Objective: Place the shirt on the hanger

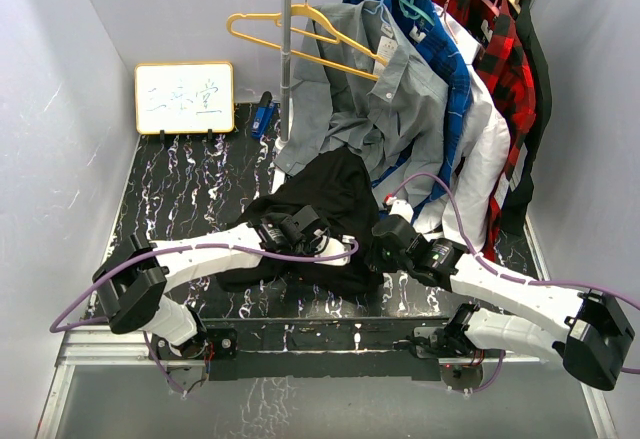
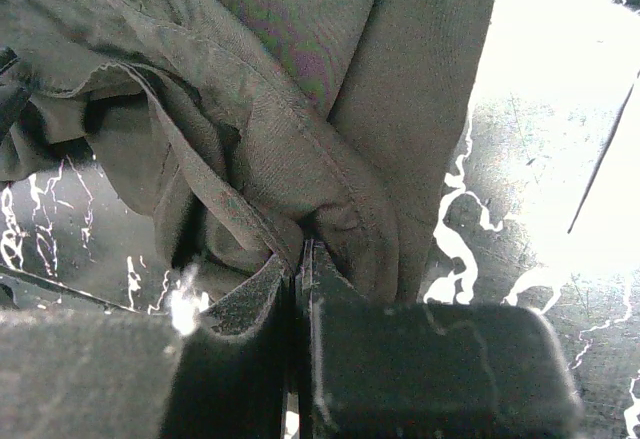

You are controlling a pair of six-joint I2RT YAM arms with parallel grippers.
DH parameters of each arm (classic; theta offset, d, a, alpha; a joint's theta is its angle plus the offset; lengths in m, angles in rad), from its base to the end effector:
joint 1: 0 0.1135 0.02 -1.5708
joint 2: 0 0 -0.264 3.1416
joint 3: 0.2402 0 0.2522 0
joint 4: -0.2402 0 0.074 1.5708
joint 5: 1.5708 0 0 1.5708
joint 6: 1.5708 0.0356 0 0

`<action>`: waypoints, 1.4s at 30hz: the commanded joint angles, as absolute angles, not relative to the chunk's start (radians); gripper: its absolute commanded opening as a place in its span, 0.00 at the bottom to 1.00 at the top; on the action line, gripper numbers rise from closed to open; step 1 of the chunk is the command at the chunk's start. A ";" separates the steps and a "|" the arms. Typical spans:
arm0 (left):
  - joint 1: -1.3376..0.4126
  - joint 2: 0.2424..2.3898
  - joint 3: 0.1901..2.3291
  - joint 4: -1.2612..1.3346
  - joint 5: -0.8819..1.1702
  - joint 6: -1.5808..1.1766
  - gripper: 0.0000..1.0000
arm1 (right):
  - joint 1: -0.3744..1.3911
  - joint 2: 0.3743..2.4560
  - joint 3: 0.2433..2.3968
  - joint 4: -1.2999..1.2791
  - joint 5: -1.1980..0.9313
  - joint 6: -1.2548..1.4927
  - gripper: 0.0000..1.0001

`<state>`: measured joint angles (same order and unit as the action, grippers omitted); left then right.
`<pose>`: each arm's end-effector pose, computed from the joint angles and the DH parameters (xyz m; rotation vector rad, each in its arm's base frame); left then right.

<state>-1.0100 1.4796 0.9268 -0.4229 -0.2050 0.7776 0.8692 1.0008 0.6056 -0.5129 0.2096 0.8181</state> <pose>0.1641 -0.2476 0.2087 1.9169 1.6427 0.1681 0.1307 0.1431 0.2110 0.0267 2.5116 0.4696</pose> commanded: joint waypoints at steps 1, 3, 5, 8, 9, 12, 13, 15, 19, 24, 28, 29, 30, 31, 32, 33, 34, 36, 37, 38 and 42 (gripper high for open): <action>-1.009 1.473 0.918 -0.391 -0.237 0.795 0.20 | 0.867 0.974 0.601 -0.460 0.214 0.830 0.00; -1.009 1.473 0.916 -0.402 -0.220 0.794 0.17 | 0.866 0.970 0.601 -0.461 0.216 0.830 0.00; -1.010 1.473 0.909 -0.399 -0.223 0.794 0.02 | 0.867 0.967 0.601 -0.462 0.218 0.830 0.00; -1.010 1.468 0.901 -0.387 -0.238 0.804 0.00 | 0.867 0.970 0.603 -0.463 0.219 0.829 0.00; -1.009 1.466 0.901 -0.385 -0.242 0.807 0.00 | 0.866 0.973 0.604 -0.461 0.219 0.827 0.00; -1.006 1.460 0.910 -0.381 -0.247 0.814 0.00 | 0.866 0.985 0.609 -0.457 0.218 0.823 0.00; -1.004 1.458 0.918 -0.383 -0.244 0.815 0.00 | 0.866 0.988 0.610 -0.456 0.216 0.822 0.00; -0.998 1.458 0.932 -0.373 -0.253 0.826 0.00 | 0.866 0.993 0.613 -0.452 0.215 0.820 0.00; -0.980 1.470 0.977 -0.353 -0.269 0.872 0.00 | 0.866 1.000 0.611 -0.443 0.209 0.818 0.00; -0.951 1.510 1.060 -0.340 -0.263 0.929 0.00 | 0.866 1.008 0.604 -0.435 0.202 0.821 0.00; -0.932 1.552 1.116 -0.311 -0.256 0.983 0.00 | 0.865 1.002 0.596 -0.432 0.201 0.827 0.00; -0.924 1.565 1.122 -0.298 -0.254 0.995 0.00 | 0.865 1.000 0.594 -0.432 0.200 0.827 0.00; -0.917 1.577 1.130 -0.287 -0.250 1.005 0.00 | 0.865 0.999 0.593 -0.431 0.199 0.828 0.00; -0.910 1.589 1.139 -0.284 -0.244 1.009 0.00 | 0.865 0.998 0.590 -0.431 0.200 0.829 0.00; -0.906 1.598 1.155 -0.296 -0.231 1.004 0.00 | 0.865 0.996 0.591 -0.433 0.201 0.829 0.00; -0.904 1.604 1.179 -0.341 -0.207 0.992 0.00 | 0.865 0.994 0.591 -0.435 0.203 0.829 0.00; -0.902 1.604 1.207 -0.401 -0.168 0.972 0.00 | 0.865 0.991 0.589 -0.440 0.204 0.831 0.00; -0.902 1.602 1.270 -0.547 -0.080 0.925 0.01 | 0.865 0.980 0.585 -0.443 0.207 0.834 0.00; -0.902 1.598 1.291 -0.602 -0.050 0.905 0.10 | 0.864 0.974 0.581 -0.442 0.208 0.835 0.00; -0.904 1.592 1.299 -0.646 -0.025 0.889 0.18 | 0.865 0.969 0.576 -0.441 0.209 0.835 0.00; -0.919 1.551 1.294 -0.764 0.038 0.838 0.37 | 0.861 0.978 0.571 -0.436 0.204 0.830 0.00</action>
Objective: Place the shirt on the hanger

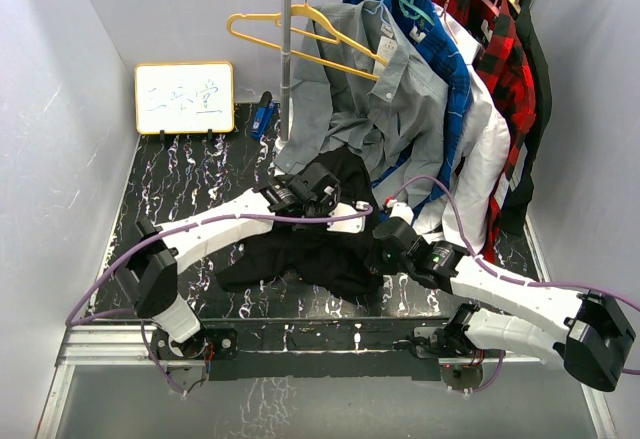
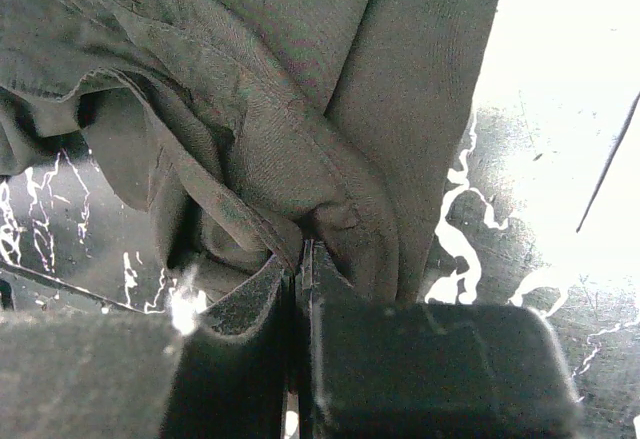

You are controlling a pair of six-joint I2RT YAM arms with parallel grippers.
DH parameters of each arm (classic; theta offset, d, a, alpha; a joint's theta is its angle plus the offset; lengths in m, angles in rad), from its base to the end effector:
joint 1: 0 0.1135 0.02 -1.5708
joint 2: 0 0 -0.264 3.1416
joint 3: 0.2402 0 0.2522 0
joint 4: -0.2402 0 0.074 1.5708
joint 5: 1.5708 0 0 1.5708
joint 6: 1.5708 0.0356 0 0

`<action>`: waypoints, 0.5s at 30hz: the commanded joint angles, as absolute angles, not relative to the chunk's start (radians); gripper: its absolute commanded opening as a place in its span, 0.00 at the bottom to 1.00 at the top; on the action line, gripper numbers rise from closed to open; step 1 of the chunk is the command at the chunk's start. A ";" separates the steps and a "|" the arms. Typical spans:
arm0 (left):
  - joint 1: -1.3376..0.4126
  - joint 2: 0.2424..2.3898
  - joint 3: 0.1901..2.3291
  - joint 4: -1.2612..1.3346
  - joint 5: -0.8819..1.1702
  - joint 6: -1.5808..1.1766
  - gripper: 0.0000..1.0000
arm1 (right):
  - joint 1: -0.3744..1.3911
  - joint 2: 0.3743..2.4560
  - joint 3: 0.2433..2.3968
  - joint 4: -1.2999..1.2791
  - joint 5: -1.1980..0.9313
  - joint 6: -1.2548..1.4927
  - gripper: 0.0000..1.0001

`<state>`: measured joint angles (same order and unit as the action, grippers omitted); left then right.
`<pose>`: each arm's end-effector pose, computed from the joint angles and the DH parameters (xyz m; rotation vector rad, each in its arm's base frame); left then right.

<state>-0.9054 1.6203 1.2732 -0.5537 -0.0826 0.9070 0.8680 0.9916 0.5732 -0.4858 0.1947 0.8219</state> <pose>0.2195 -0.2749 0.2645 1.9223 1.5512 0.1027 0.1287 0.1413 0.2041 0.0271 2.5169 0.4883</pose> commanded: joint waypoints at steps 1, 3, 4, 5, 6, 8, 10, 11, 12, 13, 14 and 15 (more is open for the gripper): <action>-0.924 1.543 1.290 -0.787 0.048 0.825 0.39 | 0.862 0.982 0.569 -0.436 0.203 0.829 0.00; -0.930 1.531 1.278 -0.824 0.067 0.809 0.42 | 0.861 0.988 0.568 -0.428 0.199 0.827 0.00; -0.936 1.528 1.266 -0.838 0.076 0.800 0.41 | 0.861 0.990 0.566 -0.424 0.197 0.825 0.00; -0.942 1.524 1.255 -0.848 0.079 0.794 0.40 | 0.860 0.991 0.566 -0.423 0.197 0.824 0.00; -0.948 1.521 1.238 -0.849 0.078 0.789 0.37 | 0.860 0.993 0.566 -0.422 0.195 0.824 0.00; -0.957 1.509 1.195 -0.826 0.067 0.784 0.32 | 0.861 0.994 0.565 -0.418 0.194 0.826 0.00; -0.963 1.502 1.151 -0.779 0.042 0.782 0.31 | 0.860 0.994 0.563 -0.413 0.191 0.828 0.00; -0.962 1.499 1.132 -0.759 0.029 0.784 0.31 | 0.860 0.993 0.562 -0.412 0.189 0.830 0.00; -0.962 1.497 1.117 -0.737 0.017 0.788 0.32 | 0.860 0.993 0.560 -0.412 0.188 0.831 0.00; -0.962 1.497 1.100 -0.718 0.006 0.791 0.32 | 0.860 0.991 0.559 -0.413 0.188 0.833 0.00; -0.963 1.499 1.087 -0.703 -0.001 0.796 0.33 | 0.859 0.989 0.557 -0.415 0.186 0.835 0.00; -0.963 1.502 1.077 -0.688 -0.009 0.799 0.33 | 0.860 0.986 0.555 -0.416 0.187 0.837 0.00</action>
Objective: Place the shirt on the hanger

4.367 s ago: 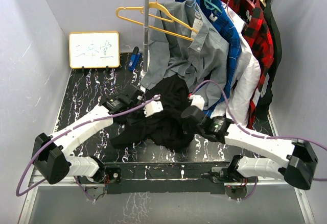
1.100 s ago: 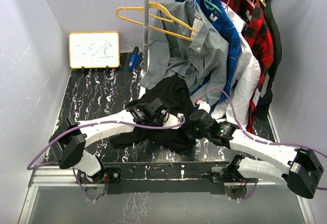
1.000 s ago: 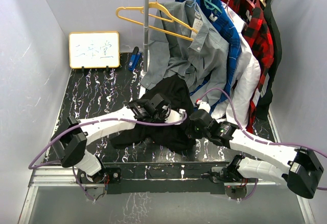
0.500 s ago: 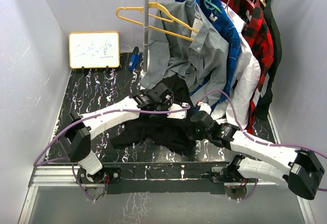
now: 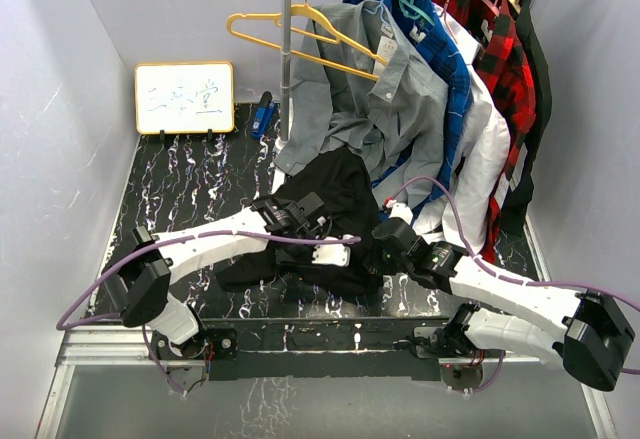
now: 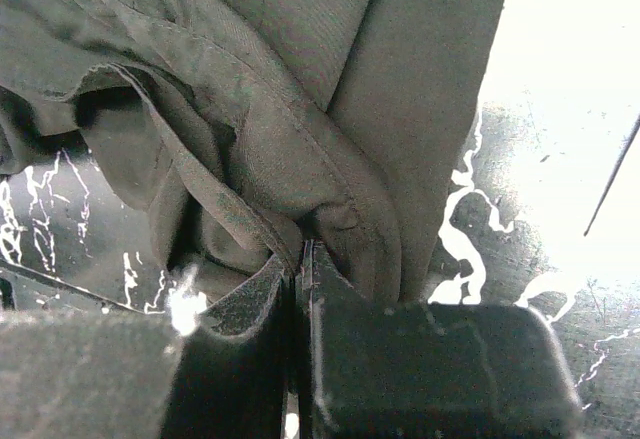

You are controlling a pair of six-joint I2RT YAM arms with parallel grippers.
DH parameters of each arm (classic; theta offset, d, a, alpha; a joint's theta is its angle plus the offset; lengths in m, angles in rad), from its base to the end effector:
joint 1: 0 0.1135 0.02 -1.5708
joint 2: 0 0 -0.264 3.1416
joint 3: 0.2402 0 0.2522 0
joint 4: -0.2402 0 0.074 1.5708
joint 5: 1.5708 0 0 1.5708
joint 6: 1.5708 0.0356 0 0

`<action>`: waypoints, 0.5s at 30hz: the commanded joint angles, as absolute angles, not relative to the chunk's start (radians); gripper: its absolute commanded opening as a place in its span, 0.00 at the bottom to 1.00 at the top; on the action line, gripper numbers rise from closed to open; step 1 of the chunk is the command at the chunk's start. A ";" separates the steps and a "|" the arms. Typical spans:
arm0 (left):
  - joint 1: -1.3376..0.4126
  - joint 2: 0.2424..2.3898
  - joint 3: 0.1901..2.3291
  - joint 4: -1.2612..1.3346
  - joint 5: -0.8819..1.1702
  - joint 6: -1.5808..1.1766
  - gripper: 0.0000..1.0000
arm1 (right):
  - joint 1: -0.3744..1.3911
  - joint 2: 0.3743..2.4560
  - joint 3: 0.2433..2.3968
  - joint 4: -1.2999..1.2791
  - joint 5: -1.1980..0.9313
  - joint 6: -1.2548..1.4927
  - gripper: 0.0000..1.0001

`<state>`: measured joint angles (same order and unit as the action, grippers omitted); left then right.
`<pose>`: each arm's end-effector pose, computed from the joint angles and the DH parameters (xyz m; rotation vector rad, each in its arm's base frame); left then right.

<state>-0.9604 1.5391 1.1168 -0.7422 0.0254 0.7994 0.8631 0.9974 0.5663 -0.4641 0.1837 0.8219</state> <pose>0.1729 -0.2488 0.2310 2.1143 1.7389 -0.0800 0.1301 0.1421 0.2024 0.0296 2.5148 0.5049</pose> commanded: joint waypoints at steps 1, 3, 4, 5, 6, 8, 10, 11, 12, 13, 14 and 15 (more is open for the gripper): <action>-0.963 1.504 1.068 -0.675 -0.015 0.800 0.33 | 0.861 0.982 0.554 -0.419 0.189 0.839 0.00; -0.963 1.507 1.051 -0.641 -0.024 0.803 0.33 | 0.859 0.975 0.551 -0.420 0.189 0.842 0.00; -0.962 1.508 1.044 -0.624 -0.028 0.805 0.33 | 0.860 0.972 0.551 -0.423 0.191 0.844 0.00; -0.963 1.509 1.040 -0.607 -0.036 0.805 0.33 | 0.859 0.970 0.551 -0.423 0.191 0.845 0.00; -0.962 1.510 1.037 -0.592 -0.043 0.805 0.33 | 0.859 0.969 0.551 -0.424 0.191 0.846 0.00; -0.962 1.517 1.035 -0.568 -0.052 0.807 0.33 | 0.859 0.971 0.551 -0.425 0.191 0.845 0.00; -0.962 1.525 1.037 -0.550 -0.061 0.811 0.32 | 0.859 0.973 0.551 -0.424 0.190 0.845 0.00; -0.963 1.529 1.037 -0.545 -0.062 0.814 0.32 | 0.859 0.974 0.551 -0.425 0.190 0.845 0.00; -0.963 1.533 1.037 -0.541 -0.063 0.815 0.32 | 0.859 0.975 0.551 -0.424 0.189 0.846 0.00; -0.962 1.537 1.036 -0.539 -0.062 0.815 0.32 | 0.859 0.976 0.551 -0.424 0.189 0.845 0.00; -0.962 1.541 1.033 -0.534 -0.062 0.817 0.31 | 0.859 0.976 0.551 -0.424 0.189 0.846 0.00; -0.962 1.545 1.030 -0.532 -0.062 0.818 0.31 | 0.860 0.976 0.550 -0.423 0.189 0.846 0.00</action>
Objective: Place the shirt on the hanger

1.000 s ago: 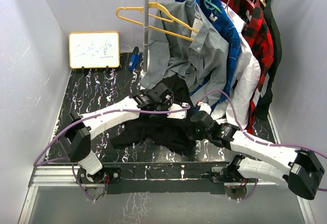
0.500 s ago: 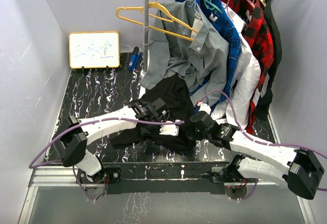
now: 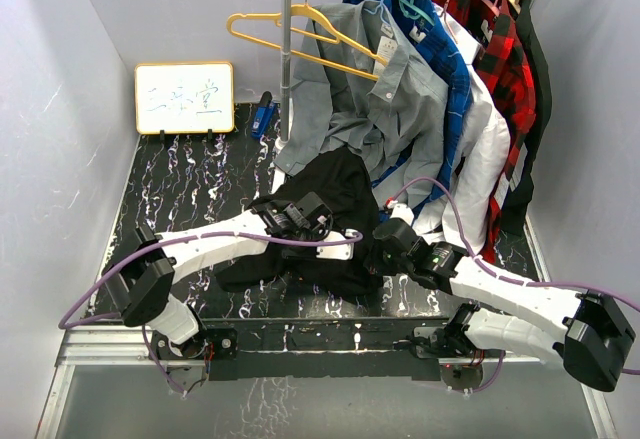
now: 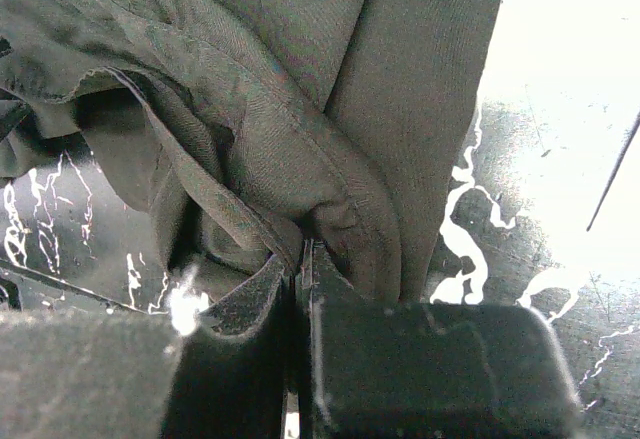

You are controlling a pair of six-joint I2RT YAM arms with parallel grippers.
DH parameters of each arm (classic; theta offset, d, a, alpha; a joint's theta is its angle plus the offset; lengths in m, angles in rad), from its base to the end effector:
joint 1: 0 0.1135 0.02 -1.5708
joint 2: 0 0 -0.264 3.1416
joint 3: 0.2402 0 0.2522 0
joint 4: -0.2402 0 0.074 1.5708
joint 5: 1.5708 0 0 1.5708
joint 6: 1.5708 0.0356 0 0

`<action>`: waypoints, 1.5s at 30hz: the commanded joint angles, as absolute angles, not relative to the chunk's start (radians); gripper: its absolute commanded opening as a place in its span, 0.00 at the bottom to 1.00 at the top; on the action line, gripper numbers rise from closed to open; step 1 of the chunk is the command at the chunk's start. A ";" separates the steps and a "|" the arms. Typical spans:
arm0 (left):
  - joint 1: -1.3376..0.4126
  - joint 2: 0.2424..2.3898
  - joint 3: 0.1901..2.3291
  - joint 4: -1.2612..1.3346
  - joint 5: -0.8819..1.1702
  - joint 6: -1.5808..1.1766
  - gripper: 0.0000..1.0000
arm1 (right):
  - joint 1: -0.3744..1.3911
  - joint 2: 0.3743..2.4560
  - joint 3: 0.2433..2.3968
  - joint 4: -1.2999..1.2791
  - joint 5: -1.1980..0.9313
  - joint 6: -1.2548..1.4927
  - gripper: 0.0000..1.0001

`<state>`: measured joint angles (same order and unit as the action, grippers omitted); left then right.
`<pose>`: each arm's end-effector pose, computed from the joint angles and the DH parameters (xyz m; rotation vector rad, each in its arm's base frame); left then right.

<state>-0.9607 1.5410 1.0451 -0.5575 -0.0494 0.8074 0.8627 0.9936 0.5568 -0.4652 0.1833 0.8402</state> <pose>0.1792 -0.2533 0.2184 2.0168 1.6757 0.0114 0.1291 0.1408 0.1999 0.0522 2.5224 0.5064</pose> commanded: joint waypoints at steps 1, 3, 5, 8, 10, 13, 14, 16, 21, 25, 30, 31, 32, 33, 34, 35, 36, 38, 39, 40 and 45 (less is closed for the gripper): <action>-0.962 1.546 1.027 -0.531 -0.062 0.818 0.31 | 0.859 0.977 0.551 -0.423 0.189 0.845 0.00; -0.962 1.551 1.024 -0.536 -0.059 0.818 0.31 | 0.859 0.976 0.548 -0.423 0.190 0.844 0.00; -0.962 1.554 1.025 -0.541 -0.051 0.814 0.31 | 0.859 0.974 0.545 -0.422 0.190 0.844 0.00; -0.963 1.558 1.027 -0.549 -0.044 0.811 0.30 | 0.859 0.973 0.541 -0.419 0.190 0.844 0.00; -0.962 1.563 1.036 -0.570 -0.029 0.808 0.31 | 0.859 0.974 0.539 -0.416 0.190 0.844 0.00; -0.962 1.570 1.053 -0.598 0.002 0.798 0.30 | 0.859 0.975 0.540 -0.415 0.189 0.844 0.00; -0.962 1.573 1.053 -0.596 0.003 0.796 0.31 | 0.858 0.977 0.540 -0.413 0.190 0.844 0.00; -0.963 1.576 1.043 -0.574 -0.016 0.795 0.30 | 0.859 0.977 0.538 -0.411 0.189 0.844 0.00; -0.963 1.587 1.016 -0.487 -0.077 0.804 0.12 | 0.858 0.978 0.538 -0.409 0.190 0.844 0.00; -0.963 1.594 1.018 -0.444 -0.106 0.808 0.00 | 0.858 0.976 0.538 -0.410 0.189 0.844 0.00; -0.962 1.582 1.037 -0.459 -0.100 0.817 0.00 | 0.859 0.970 0.534 -0.410 0.191 0.846 0.00; -0.962 1.578 1.048 -0.467 -0.106 0.824 0.00 | 0.859 0.969 0.533 -0.410 0.189 0.846 0.00; -0.962 1.573 1.062 -0.479 -0.109 0.828 0.00 | 0.859 0.969 0.532 -0.411 0.189 0.846 0.00; -0.962 1.569 1.080 -0.492 -0.114 0.836 0.00 | 0.859 0.970 0.532 -0.410 0.190 0.847 0.00; -0.962 1.565 1.098 -0.505 -0.120 0.844 0.00 | 0.859 0.971 0.534 -0.410 0.188 0.846 0.00; -0.963 1.562 1.121 -0.519 -0.125 0.855 0.00 | 0.858 0.974 0.534 -0.410 0.187 0.844 0.00; -0.963 1.563 1.140 -0.531 -0.132 0.867 0.00 | 0.859 0.978 0.535 -0.410 0.186 0.844 0.00; -0.962 1.564 1.173 -0.549 -0.147 0.899 0.00 | 0.859 0.984 0.538 -0.408 0.185 0.842 0.00; -0.961 1.566 1.184 -0.551 -0.156 0.914 0.00 | 0.859 0.985 0.539 -0.408 0.184 0.841 0.00; -0.961 1.569 1.191 -0.548 -0.166 0.929 0.00 | 0.859 0.986 0.540 -0.407 0.183 0.841 0.00; -0.948 1.605 1.210 -0.502 -0.191 1.008 0.00 | 0.859 0.987 0.539 -0.402 0.184 0.841 0.00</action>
